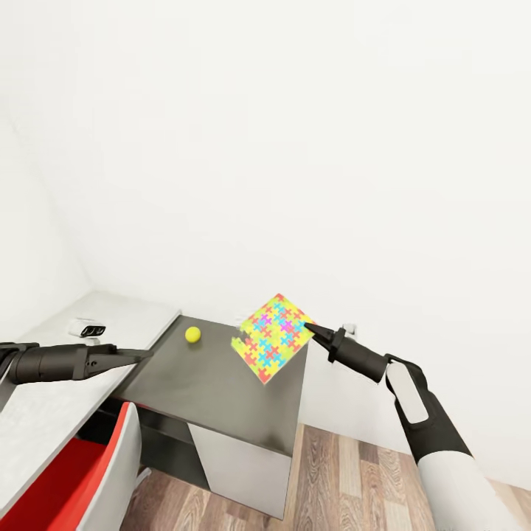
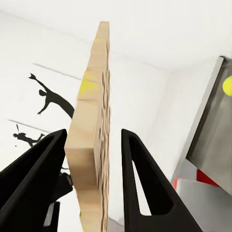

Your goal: Put all the toys in the child's room - the three board games (two on the bed and one on the table), the two jigsaw puzzles on the table, and the tennis ball on the table - inside the toy box on the table in the child's room.

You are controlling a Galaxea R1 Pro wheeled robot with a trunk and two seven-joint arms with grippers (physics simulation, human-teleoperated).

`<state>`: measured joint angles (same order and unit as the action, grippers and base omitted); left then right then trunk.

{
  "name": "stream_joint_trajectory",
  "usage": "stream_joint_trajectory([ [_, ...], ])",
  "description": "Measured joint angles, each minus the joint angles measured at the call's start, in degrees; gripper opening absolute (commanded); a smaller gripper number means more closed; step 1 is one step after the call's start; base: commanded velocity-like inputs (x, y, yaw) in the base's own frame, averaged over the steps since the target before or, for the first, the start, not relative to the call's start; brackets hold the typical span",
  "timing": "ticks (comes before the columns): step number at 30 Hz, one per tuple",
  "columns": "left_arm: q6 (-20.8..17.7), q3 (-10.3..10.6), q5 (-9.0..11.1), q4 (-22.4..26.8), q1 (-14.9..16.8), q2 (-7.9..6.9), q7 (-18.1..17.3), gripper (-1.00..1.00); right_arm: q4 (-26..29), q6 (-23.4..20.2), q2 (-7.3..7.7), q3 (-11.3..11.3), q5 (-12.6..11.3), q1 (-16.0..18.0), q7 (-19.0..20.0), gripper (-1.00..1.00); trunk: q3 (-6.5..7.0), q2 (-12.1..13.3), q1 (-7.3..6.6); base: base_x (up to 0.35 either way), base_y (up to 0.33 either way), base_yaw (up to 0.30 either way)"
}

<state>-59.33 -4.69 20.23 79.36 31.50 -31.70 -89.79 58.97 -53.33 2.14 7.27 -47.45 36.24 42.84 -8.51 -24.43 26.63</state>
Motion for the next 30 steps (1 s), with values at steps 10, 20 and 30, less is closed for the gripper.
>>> stream_joint_trajectory([
  [10,0.00,0.01,0.00,0.00,0.00,0.00,0.00,1.00,0.31,-0.29,-0.10,0.29,0.22,0.79,-0.74,-1.00,0.73,1.63,-0.89,0.000,0.000,0.000],
  [20,0.00,0.05,0.00,0.00,0.00,0.00,0.00,1.00,0.18,-0.29,-0.14,0.31,0.38,0.88,-0.84,-1.00,0.73,1.63,-0.89,0.000,0.000,0.003],
  [30,-0.03,-0.54,0.16,0.02,0.02,-0.40,0.01,1.00,-0.72,0.21,-0.90,0.28,0.56,0.91,-2.78,-1.00,0.73,1.63,-0.89,0.000,0.000,0.216],
])
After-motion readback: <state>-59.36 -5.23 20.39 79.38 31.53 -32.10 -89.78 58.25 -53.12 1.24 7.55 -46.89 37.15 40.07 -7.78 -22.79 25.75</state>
